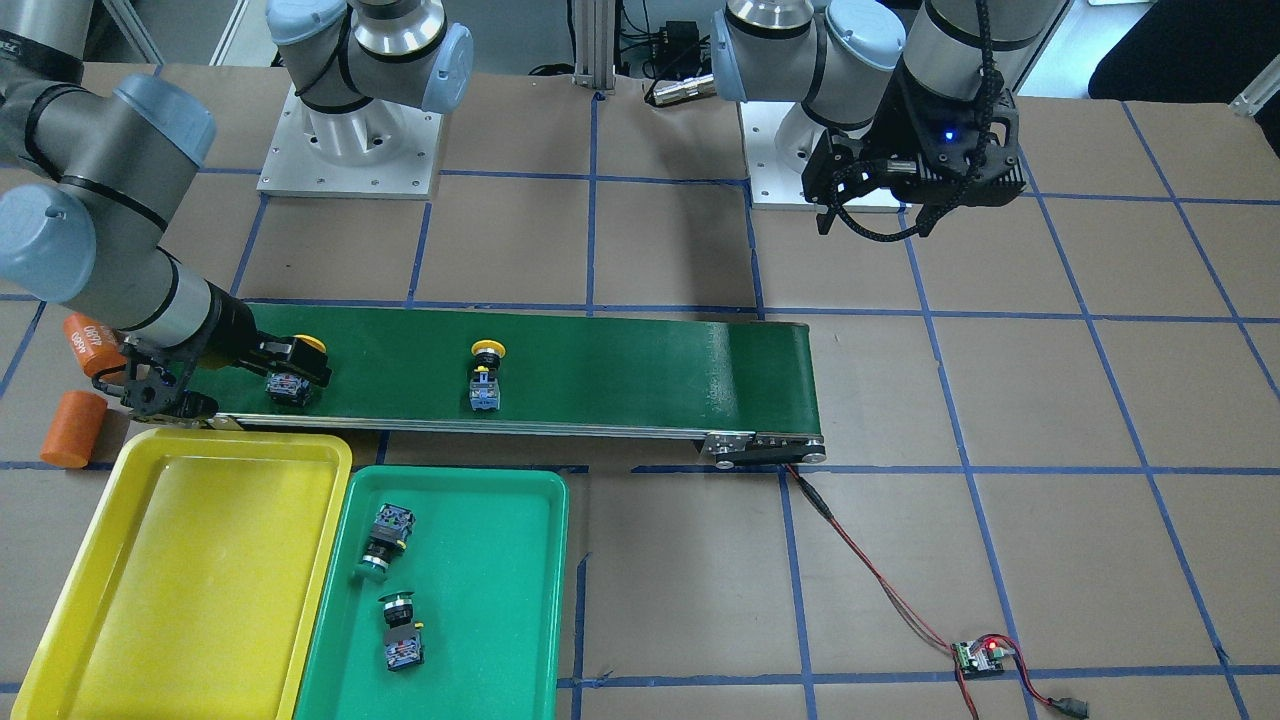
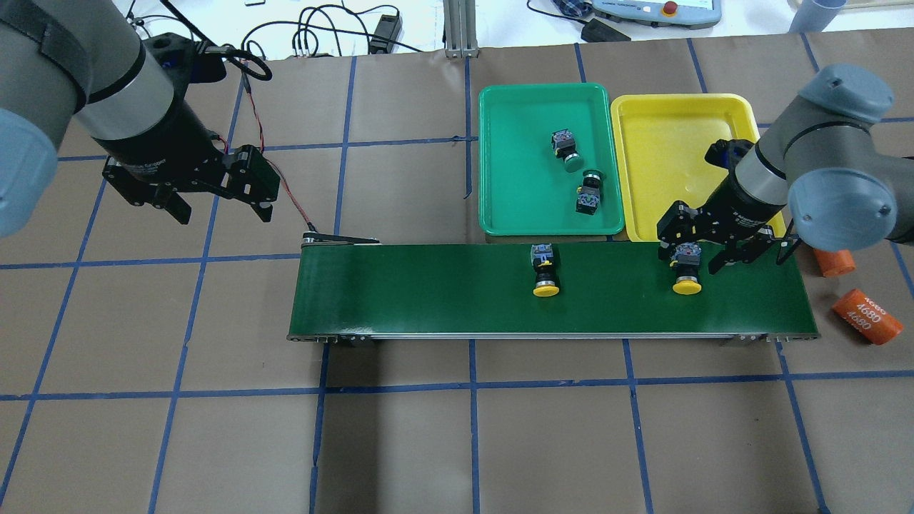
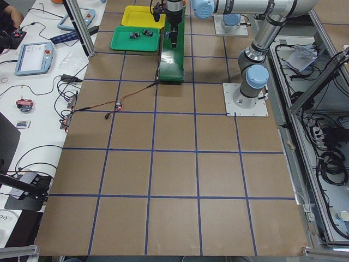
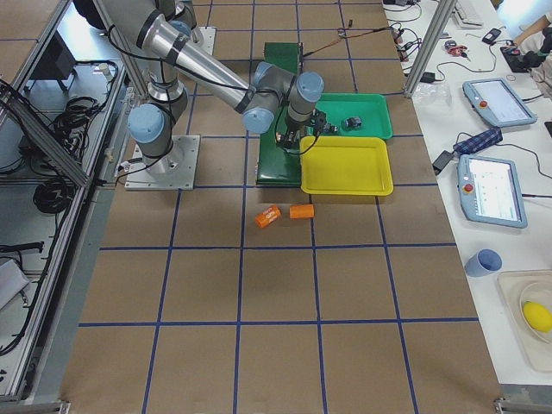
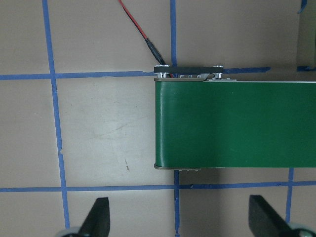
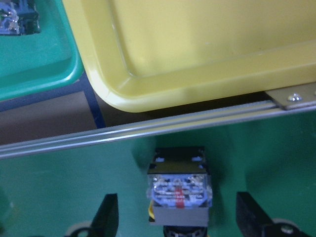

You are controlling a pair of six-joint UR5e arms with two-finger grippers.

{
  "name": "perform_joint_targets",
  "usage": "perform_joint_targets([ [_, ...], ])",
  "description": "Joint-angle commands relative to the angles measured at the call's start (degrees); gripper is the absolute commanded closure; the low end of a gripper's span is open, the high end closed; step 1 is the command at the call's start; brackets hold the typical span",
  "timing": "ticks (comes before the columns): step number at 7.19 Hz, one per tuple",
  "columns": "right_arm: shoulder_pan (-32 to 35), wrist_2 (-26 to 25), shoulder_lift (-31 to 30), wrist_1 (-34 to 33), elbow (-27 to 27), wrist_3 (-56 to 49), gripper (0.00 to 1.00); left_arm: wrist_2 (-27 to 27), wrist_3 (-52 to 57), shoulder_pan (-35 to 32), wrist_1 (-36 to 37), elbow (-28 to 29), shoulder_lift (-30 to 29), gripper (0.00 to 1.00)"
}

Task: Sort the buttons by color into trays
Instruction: 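Place the yellow-capped switch into the yellow tray with the right gripper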

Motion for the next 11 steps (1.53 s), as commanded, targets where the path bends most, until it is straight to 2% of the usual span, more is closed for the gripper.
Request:
perform_joint_targets([
  [1, -0.1, -1.3, 0.1, -0.1, -0.6, 0.0, 1.0, -0.4, -0.6, -0.1, -1.3, -0.5, 1.1, 0.0],
  [2, -0.1, -5.8, 0.1, 1.1, -3.0, -0.1, 1.0, -0.6, -0.7, -0.1, -1.3, -0.5, 1.4, 0.0],
  [3, 0.0, -6.5, 0.1, 4.2, -5.1, -0.1, 1.0, -0.3, -0.6, -0.1, -1.4, -0.6, 1.5, 0.0],
  [4, 0.0, -6.6, 2.0, 4.6, -9.3, -0.4, 1.0, -0.2, -0.6, 0.0, -1.4, -0.5, 1.5, 0.0],
  [6, 0.0, -6.9, 13.8, 4.4, -23.1, -0.8, 1.0, -0.3, -0.9, -0.1, -1.4, -0.5, 1.5, 0.0],
  [7, 0.0, -6.9, 18.3, 3.9, -27.6, -0.9, 1.0, 0.2, -0.9, -0.1, -1.4, -0.6, 1.4, 0.0],
  [8, -0.2, -6.8, 19.9, 2.8, -27.6, -0.9, 0.86, 0.4, -0.8, -0.1, -1.5, -0.7, 1.4, 0.0],
  [9, -0.6, -6.6, 19.9, 2.5, -27.4, -1.7, 0.01, 0.4, -0.8, -0.1, -1.4, -0.7, 1.4, 0.0],
  [11, -0.5, -6.8, 18.7, 3.9, -27.2, -2.2, 0.0, 0.4, -0.8, -0.1, -1.4, -0.6, 1.5, 0.0],
])
